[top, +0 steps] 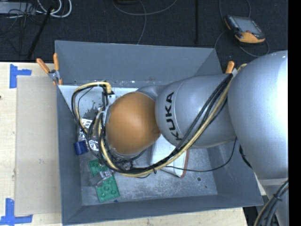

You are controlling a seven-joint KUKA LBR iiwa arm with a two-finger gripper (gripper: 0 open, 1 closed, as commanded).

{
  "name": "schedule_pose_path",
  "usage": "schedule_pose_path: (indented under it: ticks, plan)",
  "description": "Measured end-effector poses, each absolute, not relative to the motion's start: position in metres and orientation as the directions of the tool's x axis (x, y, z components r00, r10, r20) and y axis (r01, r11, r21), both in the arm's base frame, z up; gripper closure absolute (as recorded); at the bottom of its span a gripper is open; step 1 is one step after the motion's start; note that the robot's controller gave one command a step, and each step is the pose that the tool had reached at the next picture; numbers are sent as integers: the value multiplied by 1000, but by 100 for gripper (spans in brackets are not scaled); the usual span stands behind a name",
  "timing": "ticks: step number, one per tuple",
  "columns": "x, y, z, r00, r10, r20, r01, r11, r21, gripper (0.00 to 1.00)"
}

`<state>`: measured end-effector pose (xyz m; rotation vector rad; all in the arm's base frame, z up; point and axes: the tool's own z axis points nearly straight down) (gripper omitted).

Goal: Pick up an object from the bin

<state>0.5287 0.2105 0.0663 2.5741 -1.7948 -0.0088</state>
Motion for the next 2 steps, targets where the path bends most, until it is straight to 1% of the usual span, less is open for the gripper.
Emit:
schedule_pose_path:
  ticks: [1, 2]
  plan:
    - [530, 211, 71, 343, -939, -3, -939, -343, 2, 100]
    - [522, 216, 118, 531, -848, -2, -848, -531, -1, 100]
